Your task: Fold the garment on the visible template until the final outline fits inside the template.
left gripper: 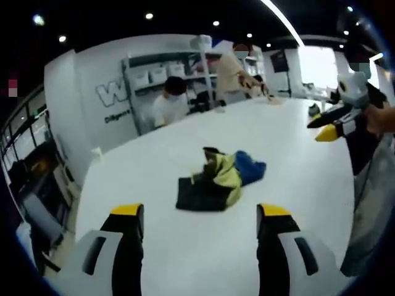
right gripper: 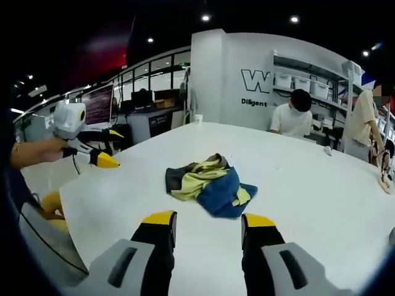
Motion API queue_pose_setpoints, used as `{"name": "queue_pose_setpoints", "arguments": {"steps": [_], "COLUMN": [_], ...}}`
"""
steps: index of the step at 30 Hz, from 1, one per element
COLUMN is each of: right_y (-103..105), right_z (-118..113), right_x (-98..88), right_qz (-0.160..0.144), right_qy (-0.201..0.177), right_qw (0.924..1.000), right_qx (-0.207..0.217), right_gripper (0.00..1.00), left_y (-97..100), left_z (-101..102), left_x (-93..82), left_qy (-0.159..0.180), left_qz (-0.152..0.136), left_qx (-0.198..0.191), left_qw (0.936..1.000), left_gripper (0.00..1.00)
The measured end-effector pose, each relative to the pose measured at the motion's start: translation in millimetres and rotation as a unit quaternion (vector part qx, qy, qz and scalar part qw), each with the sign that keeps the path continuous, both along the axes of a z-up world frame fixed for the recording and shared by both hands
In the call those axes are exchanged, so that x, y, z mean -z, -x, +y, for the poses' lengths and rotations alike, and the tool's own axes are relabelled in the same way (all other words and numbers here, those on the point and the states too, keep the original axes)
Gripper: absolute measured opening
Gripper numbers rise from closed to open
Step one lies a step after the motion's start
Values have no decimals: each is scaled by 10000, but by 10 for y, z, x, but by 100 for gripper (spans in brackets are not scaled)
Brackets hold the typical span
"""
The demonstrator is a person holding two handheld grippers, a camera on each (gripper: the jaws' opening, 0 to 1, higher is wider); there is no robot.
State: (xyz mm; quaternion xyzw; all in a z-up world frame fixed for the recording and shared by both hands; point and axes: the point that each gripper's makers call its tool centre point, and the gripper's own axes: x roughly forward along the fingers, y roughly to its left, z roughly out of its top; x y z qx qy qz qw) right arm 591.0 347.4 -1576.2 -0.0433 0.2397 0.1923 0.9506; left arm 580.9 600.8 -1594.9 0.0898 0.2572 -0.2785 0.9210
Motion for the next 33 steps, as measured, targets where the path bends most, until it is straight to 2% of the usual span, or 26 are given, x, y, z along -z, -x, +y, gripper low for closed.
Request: {"name": "queue_pose_setpoints", "arguments": {"steps": [1, 3, 6, 7, 11, 16, 24, 25, 33], "right_y": [2, -20, -27, -38, -244, -390, -532, -554, -686], "right_z": [-6, -79, -75, -47, -26, -43, -12, 0, 112], "right_x": [10, -52, -21, -49, -264, -346, -430, -443, -473], "right_qz": [25, -147, -10, 27, -191, -266, -334, -345, -384], "right_qy": [18, 81, 31, -117, -73, -35, -26, -27, 45], "right_qw": [10000, 9997, 9998, 9996, 9996, 9995, 9994, 9994, 9992], "right_qx": [4, 149, 192, 270, 179, 145, 91, 78, -108], "right_gripper": [36, 35, 32, 31, 30, 28, 21, 19, 16], "left_y": [2, -4, -79, -167, -515, -719, -899, -972, -1158], "left_z": [-6, -17, 24, 62, 305, 396, 461, 476, 415], "left_x": [-6, -53, -103, -167, -319, -408, -492, -510, -613], "left_qy": [28, 62, 128, 20, -113, -116, -137, -116, -122], "left_qz": [1, -76, -167, -243, -494, -610, -729, -767, -887], "left_qx": [12, 38, -8, 42, 7, -7, -19, -19, 59], "left_qw": [10000, 9999, 9998, 9997, 9987, 9981, 9972, 9970, 9960], "left_gripper": [66, 66, 62, 61, 58, 55, 50, 49, 42]}}
